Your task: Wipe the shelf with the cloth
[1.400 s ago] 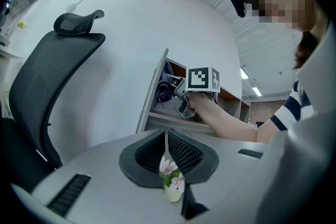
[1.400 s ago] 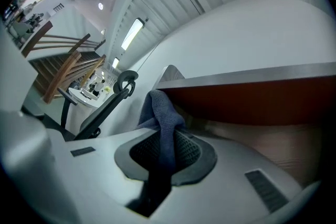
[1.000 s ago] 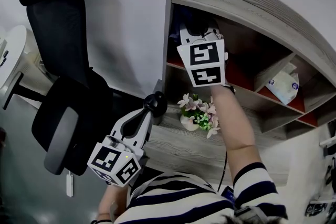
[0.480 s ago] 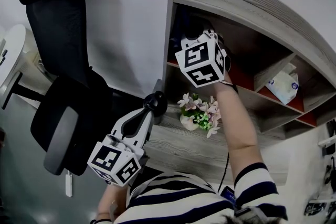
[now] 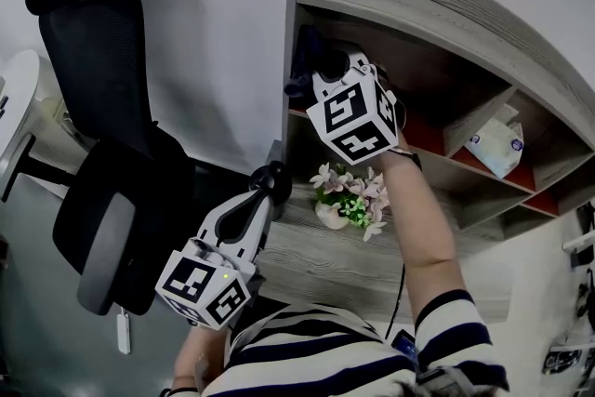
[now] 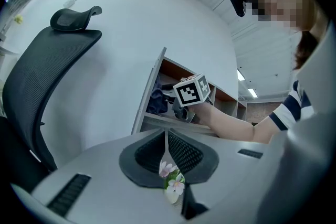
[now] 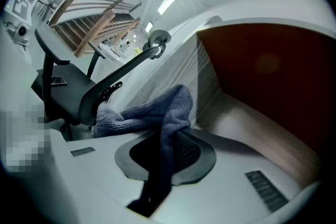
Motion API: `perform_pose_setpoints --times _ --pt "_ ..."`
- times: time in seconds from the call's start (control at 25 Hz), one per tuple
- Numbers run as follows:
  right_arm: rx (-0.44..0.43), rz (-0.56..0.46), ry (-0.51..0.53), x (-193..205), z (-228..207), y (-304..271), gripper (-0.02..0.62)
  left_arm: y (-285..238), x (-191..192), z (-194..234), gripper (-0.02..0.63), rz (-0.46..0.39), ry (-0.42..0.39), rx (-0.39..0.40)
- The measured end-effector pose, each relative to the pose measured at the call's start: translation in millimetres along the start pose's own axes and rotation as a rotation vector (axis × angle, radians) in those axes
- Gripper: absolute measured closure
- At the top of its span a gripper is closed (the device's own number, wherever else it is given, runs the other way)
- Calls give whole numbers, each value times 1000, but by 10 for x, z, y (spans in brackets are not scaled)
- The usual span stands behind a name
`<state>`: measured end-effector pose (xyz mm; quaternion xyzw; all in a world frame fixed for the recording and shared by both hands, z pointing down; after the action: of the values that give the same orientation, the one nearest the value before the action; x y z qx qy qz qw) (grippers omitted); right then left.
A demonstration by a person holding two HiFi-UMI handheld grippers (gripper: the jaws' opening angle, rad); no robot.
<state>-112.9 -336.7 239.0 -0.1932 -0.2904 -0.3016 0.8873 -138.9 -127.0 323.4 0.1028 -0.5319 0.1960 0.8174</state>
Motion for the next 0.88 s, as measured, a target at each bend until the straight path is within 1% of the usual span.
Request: perform_pose_setpoints --times 0.24,0.32,0.44,0.52,0.64,0.88 --pt "-7 -10 -12 15 55 128 538 -23 -3 5 575 -2 4 7" --pt "33 -6 -5 30 25 185 538 -38 1 -6 575 -2 4 13" --pt "136 -11 32 40 -51 287 538 -69 6 -29 575 -1 5 22" --pt "153 -23 39 42 -46 327 538 -90 12 -47 575 3 4 29" --pt "123 -18 58 63 12 327 538 -110 23 -65 575 7 3 36" --pt "24 -9 85 70 201 271 538 -115 20 -64 575 9 0 37"
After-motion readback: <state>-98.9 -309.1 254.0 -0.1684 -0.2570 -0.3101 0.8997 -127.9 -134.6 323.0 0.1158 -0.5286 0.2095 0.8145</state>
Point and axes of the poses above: the fingertips, and each gripper's own axes: y backward along the fingers, z to its left, x out of its underside, the point moved 1 cm from there along y, backward along the fingers, and after that the axes turned 8 degrees about y, right-handed, at the moved point
